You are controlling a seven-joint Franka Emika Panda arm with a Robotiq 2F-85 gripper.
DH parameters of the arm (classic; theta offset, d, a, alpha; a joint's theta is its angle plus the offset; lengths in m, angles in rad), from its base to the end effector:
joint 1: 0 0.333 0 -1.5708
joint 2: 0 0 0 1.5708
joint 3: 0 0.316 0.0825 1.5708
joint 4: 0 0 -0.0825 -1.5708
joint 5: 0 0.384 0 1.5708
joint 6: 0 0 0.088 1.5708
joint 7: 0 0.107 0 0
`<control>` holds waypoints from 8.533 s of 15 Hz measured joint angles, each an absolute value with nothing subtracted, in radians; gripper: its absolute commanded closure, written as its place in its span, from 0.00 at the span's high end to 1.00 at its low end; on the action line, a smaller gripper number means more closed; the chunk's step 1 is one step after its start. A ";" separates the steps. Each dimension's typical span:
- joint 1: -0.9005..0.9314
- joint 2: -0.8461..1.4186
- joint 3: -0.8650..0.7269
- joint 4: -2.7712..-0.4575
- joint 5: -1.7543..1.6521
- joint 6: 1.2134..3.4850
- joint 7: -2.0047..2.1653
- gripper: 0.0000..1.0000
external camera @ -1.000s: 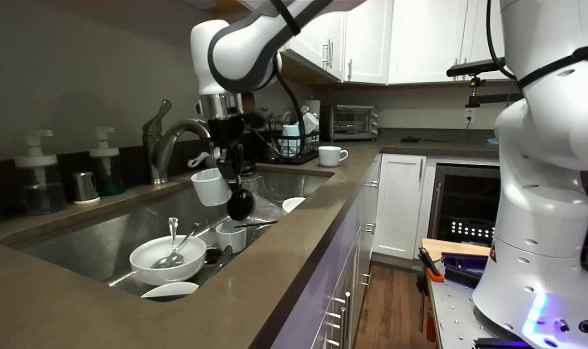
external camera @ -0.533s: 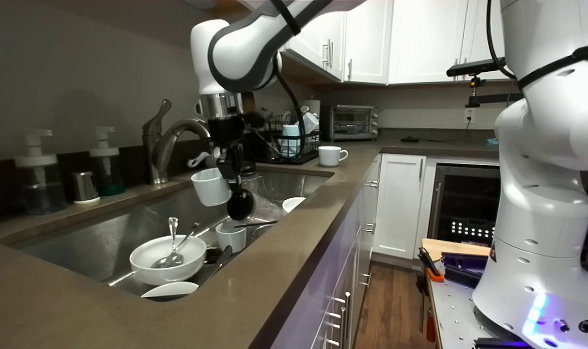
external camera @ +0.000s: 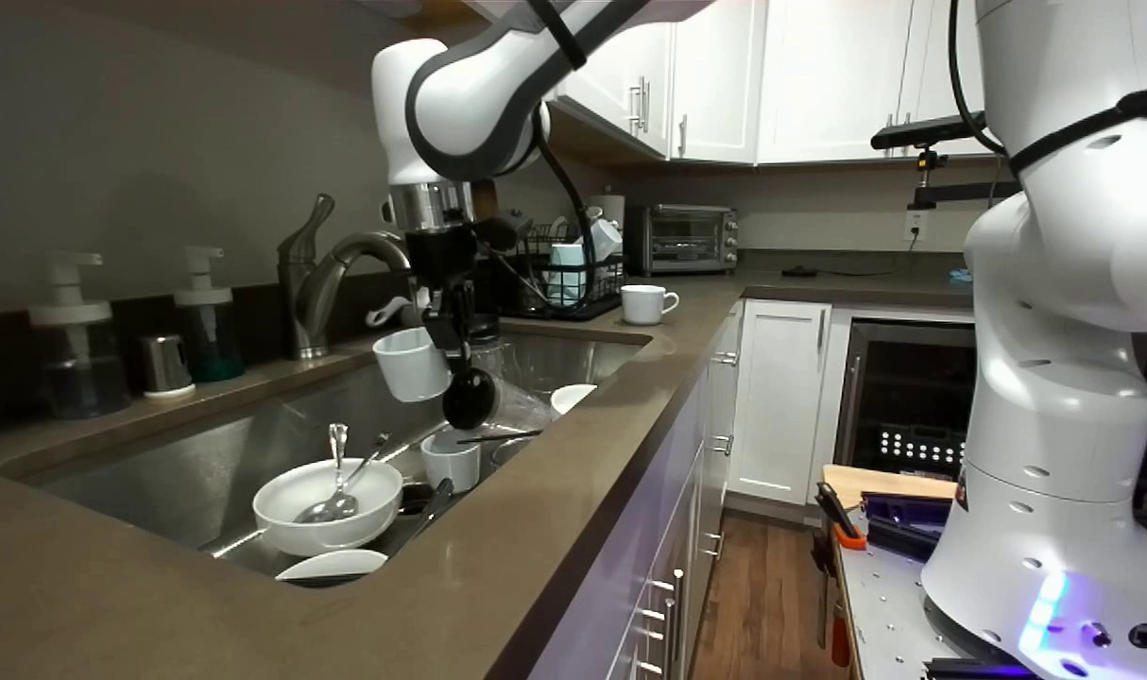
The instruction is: Pick up the mug cup from the countertop, move it to the right and then move it to the left back on the countertop.
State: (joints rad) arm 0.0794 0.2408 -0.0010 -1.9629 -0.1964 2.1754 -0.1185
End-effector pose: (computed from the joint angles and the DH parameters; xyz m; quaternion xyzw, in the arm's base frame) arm 0.5980 0.0396 0.3507 0.9847 0.1544 -0.0157 0.0797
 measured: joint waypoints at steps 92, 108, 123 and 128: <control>0.175 0.139 0.196 -2.033 -0.103 2.235 -0.285 0.16; 0.175 0.156 0.196 -2.030 -0.103 2.234 -0.293 0.05; 0.229 0.215 0.247 -1.946 -0.106 2.233 -0.295 0.05; 0.248 0.285 0.276 -1.872 -0.105 2.234 -0.325 0.05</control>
State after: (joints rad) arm 0.2485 0.2846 0.2756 -1.8721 -0.1050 2.2337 -0.3252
